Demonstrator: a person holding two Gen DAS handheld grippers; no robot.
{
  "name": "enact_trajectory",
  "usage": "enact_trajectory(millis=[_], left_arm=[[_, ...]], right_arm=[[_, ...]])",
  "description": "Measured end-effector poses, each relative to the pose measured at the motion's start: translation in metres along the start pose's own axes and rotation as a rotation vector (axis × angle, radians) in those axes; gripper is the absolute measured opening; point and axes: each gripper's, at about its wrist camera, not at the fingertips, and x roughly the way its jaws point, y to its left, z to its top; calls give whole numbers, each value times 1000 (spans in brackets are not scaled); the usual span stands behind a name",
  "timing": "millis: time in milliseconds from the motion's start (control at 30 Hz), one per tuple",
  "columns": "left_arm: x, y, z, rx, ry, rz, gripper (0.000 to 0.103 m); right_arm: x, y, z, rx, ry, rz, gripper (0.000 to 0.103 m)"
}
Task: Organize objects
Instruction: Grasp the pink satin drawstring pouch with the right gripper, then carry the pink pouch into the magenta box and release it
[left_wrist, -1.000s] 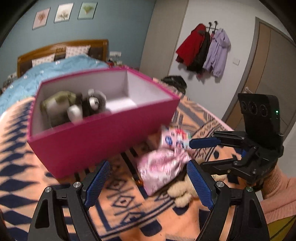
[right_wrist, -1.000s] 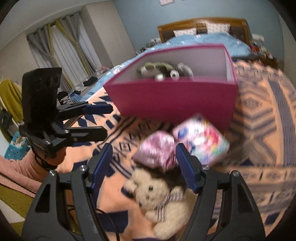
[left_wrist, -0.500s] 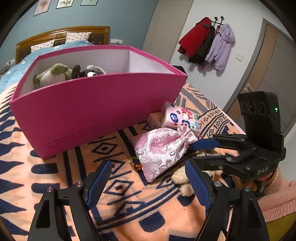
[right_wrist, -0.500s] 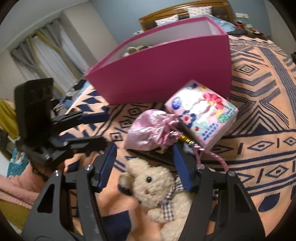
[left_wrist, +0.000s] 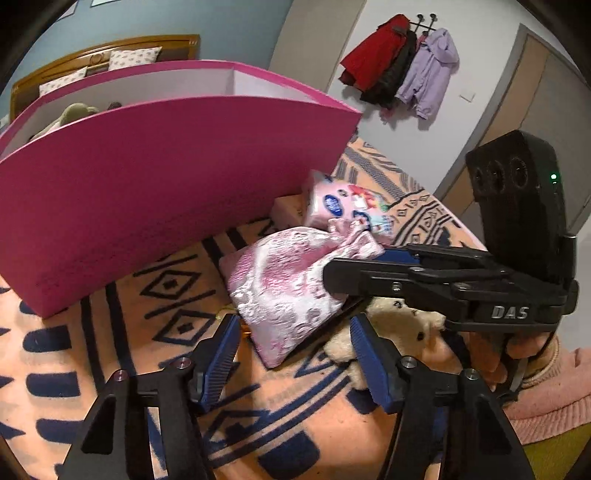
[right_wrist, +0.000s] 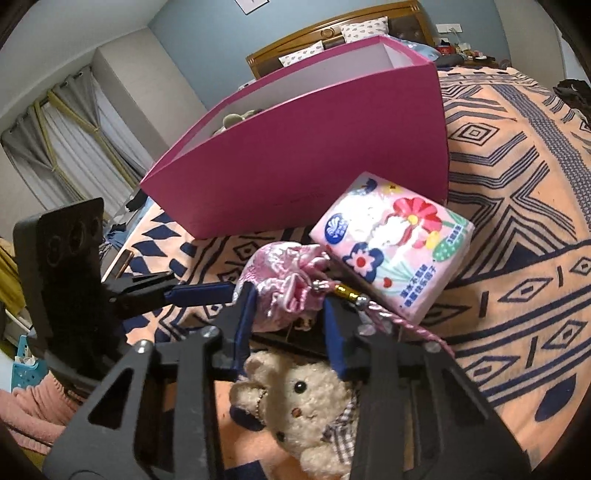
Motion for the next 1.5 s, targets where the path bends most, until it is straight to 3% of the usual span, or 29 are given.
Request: enact_trajectory(millis=[133, 533, 700, 1000, 1167, 1500], left_arm=[[-4, -8, 2, 13, -10, -26, 60], [-36, -35, 33, 60, -122, -84, 59], [-51, -35, 59, 61, -178, -80, 58], [-63, -18, 136, 50, -260, 1, 58], [-37, 15, 165, -30, -224, 19, 58], [24, 55, 174, -157, -52, 50, 57]], right_arm=[[-14, 9, 4, -53, -31, 17, 28], [-63, 42, 33, -224, -103, 62, 26], [-78, 52, 66, -315, -140, 52, 26], [-78, 62, 146, -430, -195, 10, 26], [-43, 50, 180, -425, -123, -8, 26], [38, 16, 203, -420, 90, -117, 26]])
